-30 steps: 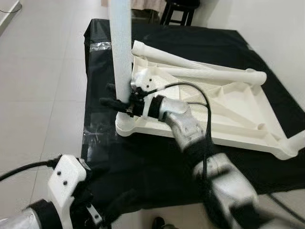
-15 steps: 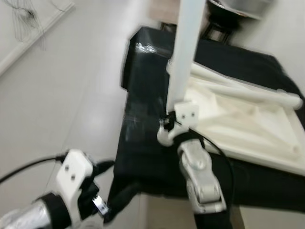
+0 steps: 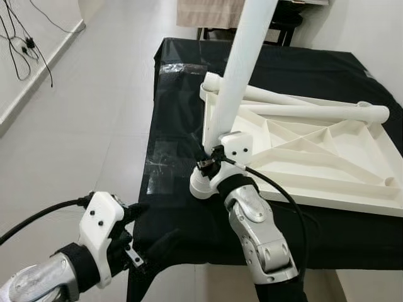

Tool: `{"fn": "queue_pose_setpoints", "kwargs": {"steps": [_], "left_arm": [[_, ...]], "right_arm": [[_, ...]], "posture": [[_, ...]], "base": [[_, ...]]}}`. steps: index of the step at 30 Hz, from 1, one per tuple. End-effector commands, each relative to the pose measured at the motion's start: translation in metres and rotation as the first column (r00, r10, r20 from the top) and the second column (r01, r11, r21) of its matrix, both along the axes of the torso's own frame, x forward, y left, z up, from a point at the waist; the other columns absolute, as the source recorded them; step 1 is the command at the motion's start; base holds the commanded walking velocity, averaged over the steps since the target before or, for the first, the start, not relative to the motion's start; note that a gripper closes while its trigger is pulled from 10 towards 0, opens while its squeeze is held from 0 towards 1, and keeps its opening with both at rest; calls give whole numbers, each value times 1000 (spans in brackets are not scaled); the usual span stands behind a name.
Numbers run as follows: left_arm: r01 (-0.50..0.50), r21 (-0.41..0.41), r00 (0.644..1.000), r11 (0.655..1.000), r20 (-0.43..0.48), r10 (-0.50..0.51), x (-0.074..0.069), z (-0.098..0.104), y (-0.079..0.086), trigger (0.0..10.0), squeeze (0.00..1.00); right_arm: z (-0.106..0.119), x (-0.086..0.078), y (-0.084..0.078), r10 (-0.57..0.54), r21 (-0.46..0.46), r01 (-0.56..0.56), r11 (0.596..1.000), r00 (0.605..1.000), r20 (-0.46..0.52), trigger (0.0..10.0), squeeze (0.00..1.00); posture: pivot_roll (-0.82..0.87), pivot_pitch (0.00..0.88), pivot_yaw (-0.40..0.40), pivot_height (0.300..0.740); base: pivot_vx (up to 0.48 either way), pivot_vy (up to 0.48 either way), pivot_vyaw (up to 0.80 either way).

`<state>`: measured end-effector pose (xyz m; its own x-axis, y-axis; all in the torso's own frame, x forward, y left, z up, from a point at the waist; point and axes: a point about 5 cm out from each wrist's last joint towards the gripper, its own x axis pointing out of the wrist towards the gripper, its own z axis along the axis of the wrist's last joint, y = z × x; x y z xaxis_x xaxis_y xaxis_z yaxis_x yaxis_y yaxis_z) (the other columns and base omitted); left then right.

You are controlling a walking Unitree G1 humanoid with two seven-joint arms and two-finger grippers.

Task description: Building children table

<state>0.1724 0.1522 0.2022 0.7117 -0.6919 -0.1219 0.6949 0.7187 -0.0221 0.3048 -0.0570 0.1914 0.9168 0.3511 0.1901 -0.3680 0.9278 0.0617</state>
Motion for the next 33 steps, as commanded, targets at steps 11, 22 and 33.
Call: {"fn": "queue_pose_setpoints", "kwargs": {"steps": [11,22,33], "left_arm": [[-66,-4,997,998,31,66,11,-5,6,10000,0],[-120,4,960,993,254,115,48,34,19,10000,0],[242,-91,860,966,482,-170,107,139,-3,10000,1000]], "right_arm": [[-33,20,17,52,-4,-54,999,982,-184,10000,0],[-41,26,16,41,-30,-49,998,973,-229,10000,0],[-53,15,28,56,-9,-61,998,963,-265,10000,0]], "posture": [[113,93,-102,740],[83,57,-90,740],[69,49,-56,740]], "base": [[0,0,0],[0,0,0],[0,0,0]]}}
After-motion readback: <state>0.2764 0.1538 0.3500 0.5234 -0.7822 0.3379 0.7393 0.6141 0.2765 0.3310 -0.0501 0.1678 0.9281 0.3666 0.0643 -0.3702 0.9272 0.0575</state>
